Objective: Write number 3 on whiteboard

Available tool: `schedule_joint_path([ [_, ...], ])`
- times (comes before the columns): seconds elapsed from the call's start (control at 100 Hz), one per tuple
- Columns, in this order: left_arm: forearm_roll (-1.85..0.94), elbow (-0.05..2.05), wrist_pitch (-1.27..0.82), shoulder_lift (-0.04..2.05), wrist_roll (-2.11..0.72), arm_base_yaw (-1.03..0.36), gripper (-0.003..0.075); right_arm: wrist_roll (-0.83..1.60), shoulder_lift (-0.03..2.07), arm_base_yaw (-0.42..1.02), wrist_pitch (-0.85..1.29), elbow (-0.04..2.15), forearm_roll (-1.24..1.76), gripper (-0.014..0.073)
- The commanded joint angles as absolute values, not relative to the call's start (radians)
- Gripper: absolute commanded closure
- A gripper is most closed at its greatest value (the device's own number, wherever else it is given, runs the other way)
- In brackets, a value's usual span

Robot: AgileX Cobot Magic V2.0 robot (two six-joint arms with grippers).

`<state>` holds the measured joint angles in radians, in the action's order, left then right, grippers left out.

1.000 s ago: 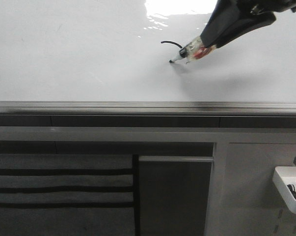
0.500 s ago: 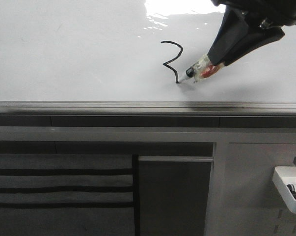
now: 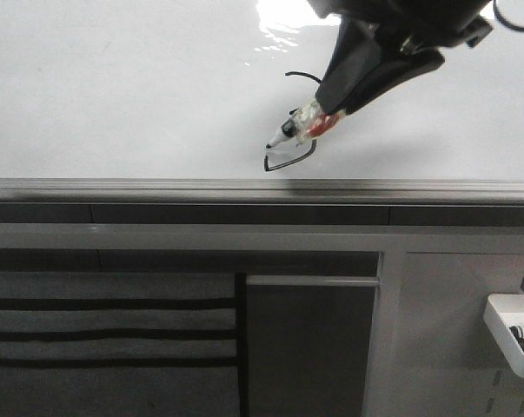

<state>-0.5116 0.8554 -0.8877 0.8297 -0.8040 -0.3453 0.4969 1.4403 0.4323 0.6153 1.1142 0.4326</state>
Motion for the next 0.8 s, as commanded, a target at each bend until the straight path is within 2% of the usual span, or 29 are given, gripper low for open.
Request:
schedule_joint_path([
  [0.0,-0.594,0.88,-0.839,0.827,-0.884,-0.361,0.029,0.572,1.326,0.459,0.696,1.153,0.441,0.0592],
  [0.13,-0.679,0.88,-0.839,0.86,-1.013,-0.411,0.029,0.732,1.233,0.544,0.872,1.153,0.441,0.0592],
  [0.31,-0.716,0.896,-0.821,0.984,-1.13,-0.531,0.029,0.946,1.175,0.66,0.869,1.153,0.441,0.0592],
  [0.61,-0.714,1.002,-0.784,1.193,-1.13,-0.681,0.029,0.951,1.172,0.694,0.824,1.153,0.441,0.0592],
  [0.79,-0.703,1.052,-0.782,1.275,-1.131,-0.7,0.0296,0.951,1.172,0.694,0.822,1.153,0.441,0.0592],
])
